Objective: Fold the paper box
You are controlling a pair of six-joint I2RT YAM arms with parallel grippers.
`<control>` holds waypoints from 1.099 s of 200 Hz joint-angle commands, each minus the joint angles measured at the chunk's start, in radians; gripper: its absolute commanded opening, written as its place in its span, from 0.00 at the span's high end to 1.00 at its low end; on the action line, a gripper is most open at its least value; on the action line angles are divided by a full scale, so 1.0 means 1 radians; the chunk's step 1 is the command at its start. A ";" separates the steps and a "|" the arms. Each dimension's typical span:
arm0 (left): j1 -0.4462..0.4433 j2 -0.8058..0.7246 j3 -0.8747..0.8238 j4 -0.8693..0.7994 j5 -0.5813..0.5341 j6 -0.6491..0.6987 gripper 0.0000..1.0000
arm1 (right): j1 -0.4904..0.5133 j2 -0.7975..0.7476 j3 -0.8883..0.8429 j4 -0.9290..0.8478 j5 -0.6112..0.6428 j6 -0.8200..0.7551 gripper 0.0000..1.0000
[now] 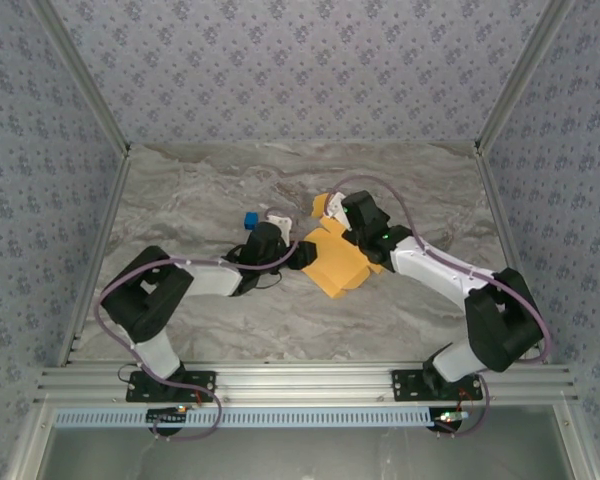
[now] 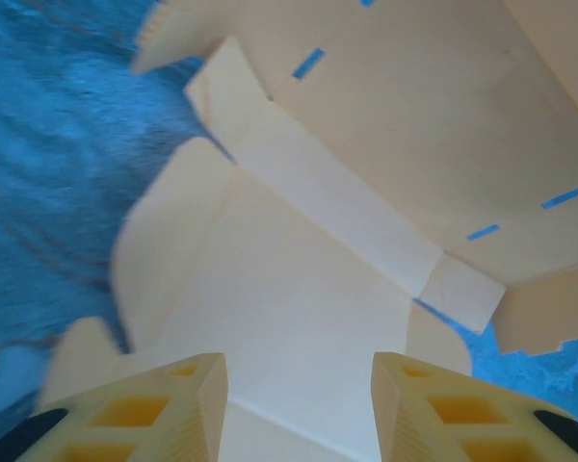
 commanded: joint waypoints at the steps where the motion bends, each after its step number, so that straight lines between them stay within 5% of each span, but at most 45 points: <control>1: 0.048 -0.074 -0.027 -0.063 -0.019 0.023 0.56 | 0.026 0.033 -0.042 0.153 0.116 -0.170 1.00; 70: 0.150 -0.188 -0.058 -0.143 -0.004 0.031 0.53 | 0.060 0.103 -0.183 0.533 0.148 -0.462 1.00; 124: 0.168 -0.209 -0.054 -0.174 0.001 0.047 0.52 | 0.045 0.114 -0.208 0.610 0.101 -0.511 1.00; 193: 0.174 -0.306 -0.005 -0.214 0.144 0.156 0.49 | -0.042 -0.145 -0.043 -0.003 -0.388 -0.143 1.00; 220: 0.163 -0.346 0.054 -0.259 0.217 0.164 0.49 | -0.058 -0.184 -0.006 -0.117 -0.460 -0.090 1.00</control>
